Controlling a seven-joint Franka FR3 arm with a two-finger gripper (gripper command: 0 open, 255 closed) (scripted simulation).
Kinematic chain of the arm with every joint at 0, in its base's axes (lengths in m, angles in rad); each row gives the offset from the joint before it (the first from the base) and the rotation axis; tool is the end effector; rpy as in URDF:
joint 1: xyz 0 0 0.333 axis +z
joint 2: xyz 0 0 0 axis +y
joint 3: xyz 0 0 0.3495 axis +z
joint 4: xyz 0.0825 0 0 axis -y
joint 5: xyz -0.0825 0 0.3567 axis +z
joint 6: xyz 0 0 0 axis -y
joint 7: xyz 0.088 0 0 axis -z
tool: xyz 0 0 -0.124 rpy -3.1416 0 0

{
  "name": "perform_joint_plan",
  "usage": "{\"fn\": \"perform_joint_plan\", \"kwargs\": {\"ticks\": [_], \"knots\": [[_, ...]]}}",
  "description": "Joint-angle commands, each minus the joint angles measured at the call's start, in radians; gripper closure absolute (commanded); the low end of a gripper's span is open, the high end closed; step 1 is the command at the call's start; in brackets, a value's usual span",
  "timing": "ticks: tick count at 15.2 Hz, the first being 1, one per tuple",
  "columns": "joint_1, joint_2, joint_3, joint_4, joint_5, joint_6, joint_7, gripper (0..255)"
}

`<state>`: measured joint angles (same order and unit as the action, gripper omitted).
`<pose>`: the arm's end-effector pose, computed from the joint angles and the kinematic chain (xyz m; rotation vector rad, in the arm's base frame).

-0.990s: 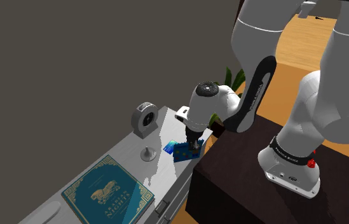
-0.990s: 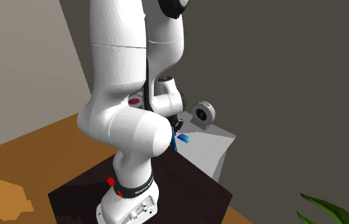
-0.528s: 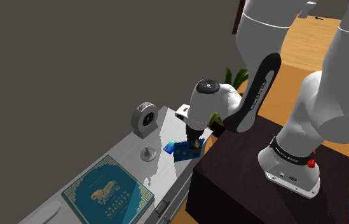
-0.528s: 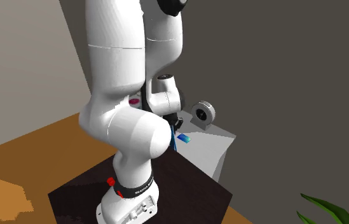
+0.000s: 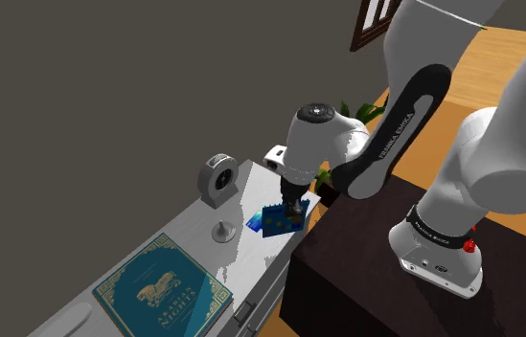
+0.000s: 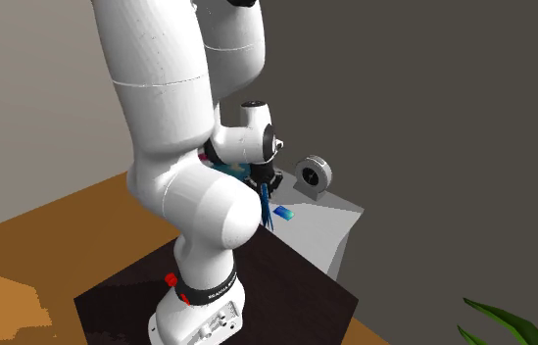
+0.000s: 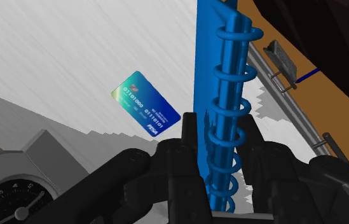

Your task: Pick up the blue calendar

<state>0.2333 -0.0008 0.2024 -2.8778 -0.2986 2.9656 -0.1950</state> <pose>0.3101 0.1654 0.2434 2.7617 1.3725 0.1463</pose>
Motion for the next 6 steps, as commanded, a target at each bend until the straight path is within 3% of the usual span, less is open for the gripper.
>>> {"fn": "perform_joint_plan", "kwargs": {"ticks": [1,4,6], "knots": [[0.011,-0.056,0.016,-0.013,0.111,-0.040,-0.082,255],[0.045,-0.121,0.003,-0.018,0.189,-0.098,-0.140,255],[0.048,-0.124,-0.001,-0.018,0.191,-0.101,-0.141,255]]}}
